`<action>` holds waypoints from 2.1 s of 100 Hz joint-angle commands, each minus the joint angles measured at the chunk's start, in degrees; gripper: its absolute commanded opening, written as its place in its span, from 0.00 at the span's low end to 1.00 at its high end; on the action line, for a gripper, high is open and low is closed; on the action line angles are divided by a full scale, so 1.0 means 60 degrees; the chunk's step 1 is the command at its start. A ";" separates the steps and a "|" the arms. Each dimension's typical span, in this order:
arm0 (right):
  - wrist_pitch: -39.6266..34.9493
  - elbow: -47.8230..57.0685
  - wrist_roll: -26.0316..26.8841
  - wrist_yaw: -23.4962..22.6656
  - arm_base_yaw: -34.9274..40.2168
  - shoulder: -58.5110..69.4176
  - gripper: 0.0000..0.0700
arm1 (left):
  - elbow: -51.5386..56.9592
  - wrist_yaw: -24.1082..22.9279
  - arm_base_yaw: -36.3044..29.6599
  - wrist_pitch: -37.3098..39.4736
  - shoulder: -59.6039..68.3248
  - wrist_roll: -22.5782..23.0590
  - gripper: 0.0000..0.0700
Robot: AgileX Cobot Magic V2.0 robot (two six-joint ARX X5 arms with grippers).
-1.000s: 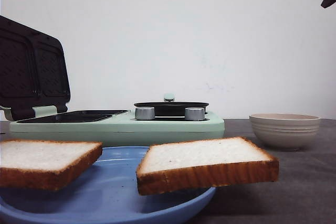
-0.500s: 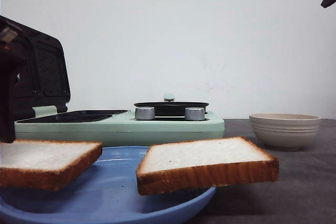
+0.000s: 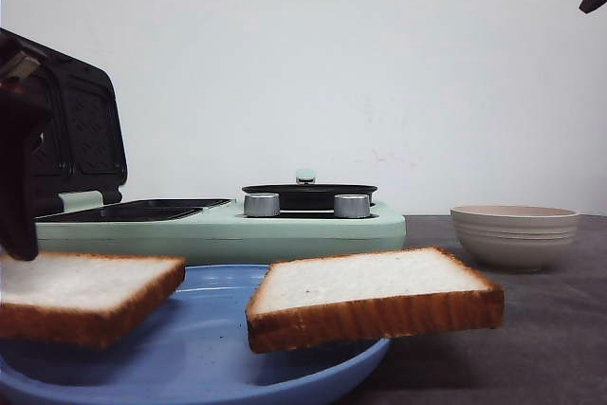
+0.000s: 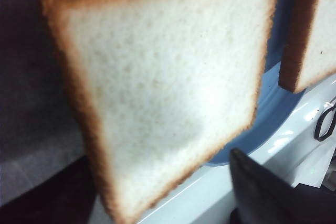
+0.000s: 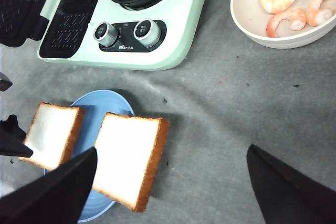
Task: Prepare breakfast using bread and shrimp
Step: 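Lower the left gripper and grasp the bread slice nearest it, then lift the bread slice with the left gripper toward the sandwich press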
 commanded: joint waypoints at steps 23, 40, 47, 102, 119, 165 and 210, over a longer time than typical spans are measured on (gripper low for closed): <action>0.0066 0.0128 -0.0106 -0.0040 0.0007 0.0036 0.82 | 0.0066 0.0015 -0.0033 -0.0004 0.0182 0.0098 0.00; 0.0051 0.0128 -0.0106 -0.0040 0.0004 0.0033 0.82 | 0.0073 0.0022 -0.0033 -0.0076 0.0168 0.0098 0.00; 0.0058 0.0128 -0.0106 -0.0040 0.0004 0.0036 0.82 | 0.0080 0.0018 -0.0033 -0.0080 0.0087 0.0146 0.00; 0.0073 0.0128 -0.0113 -0.0036 0.0004 0.0033 0.82 | 0.0084 -0.0040 -0.0036 0.1956 -0.2936 -0.0404 0.00; 0.0073 0.0128 -0.0113 -0.0036 0.0004 0.0033 0.82 | 0.0084 -0.0302 -0.0106 0.2892 -0.3661 -0.0423 0.00; 0.0073 0.0128 -0.0113 -0.0040 0.0004 0.0033 0.82 | 0.0404 -0.2940 -0.0714 0.5493 -0.3952 -0.0452 0.00; 0.0073 0.0128 -0.0222 -0.0040 0.0004 0.0033 0.82 | 0.3617 -0.5493 -0.0925 0.5559 -0.1311 0.2007 0.00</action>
